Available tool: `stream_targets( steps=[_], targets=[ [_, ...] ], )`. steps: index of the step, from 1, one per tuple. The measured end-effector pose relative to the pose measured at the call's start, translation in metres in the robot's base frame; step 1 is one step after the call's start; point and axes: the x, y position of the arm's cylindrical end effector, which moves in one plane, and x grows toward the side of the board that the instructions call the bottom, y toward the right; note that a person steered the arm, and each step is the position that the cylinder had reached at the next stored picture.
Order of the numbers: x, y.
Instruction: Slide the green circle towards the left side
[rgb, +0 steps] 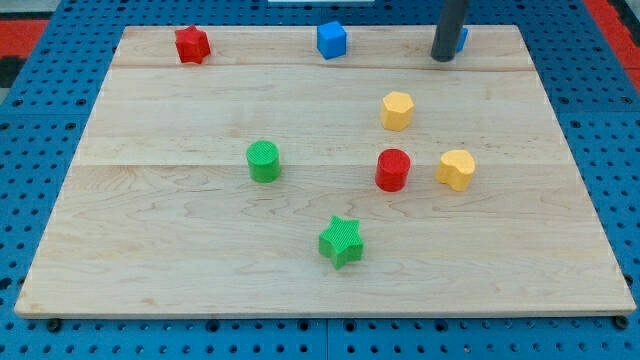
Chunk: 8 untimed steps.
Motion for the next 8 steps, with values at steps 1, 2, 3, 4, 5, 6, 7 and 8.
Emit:
stream_targets(
  steps=[1, 2, 3, 4, 5, 6, 7, 8],
  targets=[
    [-0.01, -0.001],
    [0.014, -0.008],
    [0.023, -0.005],
    [0.037, 0.023],
    [0.093, 0.028],
    [0.16, 0.022],
    [0.169, -0.046],
    [0.184, -0.127]
  ],
)
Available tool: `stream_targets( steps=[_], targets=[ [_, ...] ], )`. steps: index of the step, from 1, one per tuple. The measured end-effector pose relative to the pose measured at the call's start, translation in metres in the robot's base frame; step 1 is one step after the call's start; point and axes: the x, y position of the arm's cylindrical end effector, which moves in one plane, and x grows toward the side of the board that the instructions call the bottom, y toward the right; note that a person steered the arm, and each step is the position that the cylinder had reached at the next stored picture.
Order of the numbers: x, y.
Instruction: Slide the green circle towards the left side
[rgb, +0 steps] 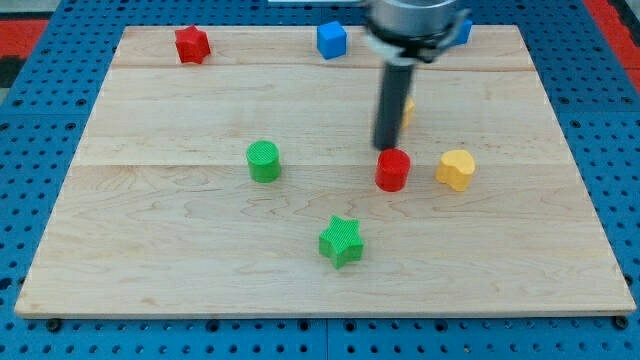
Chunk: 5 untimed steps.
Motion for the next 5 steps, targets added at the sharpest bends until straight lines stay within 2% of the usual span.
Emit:
stream_targets(
  steps=[1, 2, 3, 4, 5],
  targets=[
    [0.037, -0.052],
    [0.045, -0.122],
    [0.004, -0.149],
    [-0.002, -0.142],
    [0.013, -0.099]
  ],
)
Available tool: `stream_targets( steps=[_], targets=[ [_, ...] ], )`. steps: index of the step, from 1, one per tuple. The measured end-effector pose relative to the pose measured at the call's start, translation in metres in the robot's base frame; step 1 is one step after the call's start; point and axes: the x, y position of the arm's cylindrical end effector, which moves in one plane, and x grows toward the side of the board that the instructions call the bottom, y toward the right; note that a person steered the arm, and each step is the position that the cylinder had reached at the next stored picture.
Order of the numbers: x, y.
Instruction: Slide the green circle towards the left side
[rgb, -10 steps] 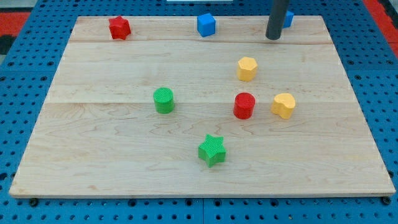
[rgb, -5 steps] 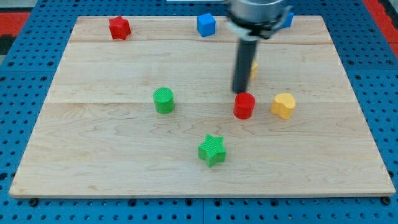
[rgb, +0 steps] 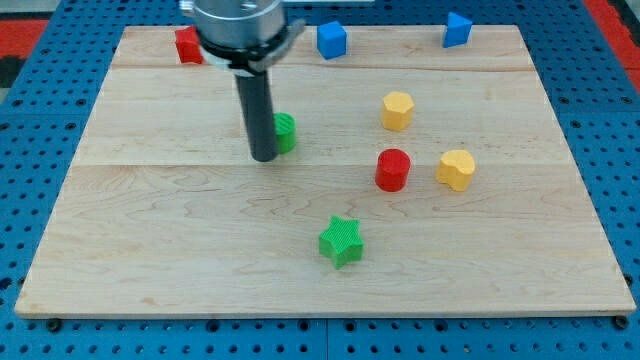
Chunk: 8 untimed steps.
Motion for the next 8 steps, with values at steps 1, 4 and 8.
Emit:
stream_targets(
  steps=[1, 4, 8],
  targets=[
    [0.003, 0.028],
    [-0.05, -0.048],
    [-0.076, -0.121]
  ],
)
